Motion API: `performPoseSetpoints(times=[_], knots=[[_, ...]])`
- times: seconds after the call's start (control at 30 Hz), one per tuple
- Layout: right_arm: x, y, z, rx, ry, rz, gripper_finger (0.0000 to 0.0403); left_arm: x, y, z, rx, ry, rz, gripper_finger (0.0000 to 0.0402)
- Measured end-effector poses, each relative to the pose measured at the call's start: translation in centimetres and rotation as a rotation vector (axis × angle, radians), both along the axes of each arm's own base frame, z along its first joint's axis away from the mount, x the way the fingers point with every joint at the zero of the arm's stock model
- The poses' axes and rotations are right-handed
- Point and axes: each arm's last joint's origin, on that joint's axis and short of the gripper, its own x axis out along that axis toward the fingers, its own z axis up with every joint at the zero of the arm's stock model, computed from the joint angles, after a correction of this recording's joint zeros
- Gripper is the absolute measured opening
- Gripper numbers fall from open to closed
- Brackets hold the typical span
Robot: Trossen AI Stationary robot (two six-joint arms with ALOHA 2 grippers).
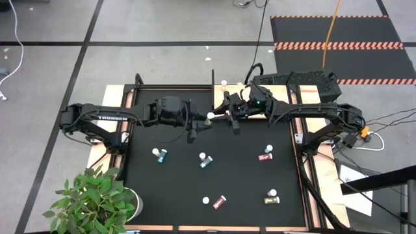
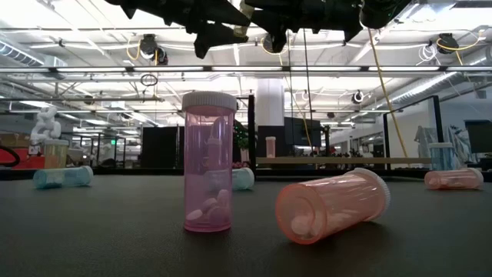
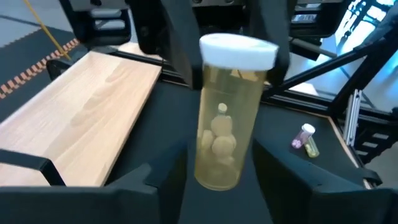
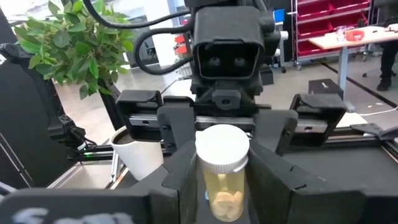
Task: Pick and place medicine bottles onto shelf by color
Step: Put the top yellow pill bottle on the shelf
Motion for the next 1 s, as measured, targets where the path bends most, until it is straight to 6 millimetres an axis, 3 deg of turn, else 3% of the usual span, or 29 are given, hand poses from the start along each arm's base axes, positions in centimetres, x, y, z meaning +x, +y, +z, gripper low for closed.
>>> performPoseSetpoints(times=[0.3, 0.5, 0.67, 0.83, 1.0], knots=[[-1.2, -1.2, 1.3, -0.015, -0.047, -0.074, 0.0115, -0.1, 0.0, 0.1, -0.062, -0.002, 0.024, 0.0283], [-3.8, -2.3, 3.8, -0.077, -0.109, -0.143, 0.0116, -0.7, 0.1, 0.8, -0.061, -0.015, 0.048, 0.0319], [-6.1, -3.4, 4.5, -0.177, -0.039, -0.324, 0.0116, -1.4, 0.6, 1.5, -0.047, -0.035, 0.103, 0.0330], [-7.5, -5.6, 2.9, -0.246, 0.157, -0.573, 0.0116, -1.6, 1.2, 1.7, -0.041, -0.045, 0.134, 0.0327], [-8.8, -8.2, -1.8, -0.178, 0.206, -0.757, 0.0116, -1.8, 1.6, 1.8, -0.025, -0.051, 0.151, 0.0320]])
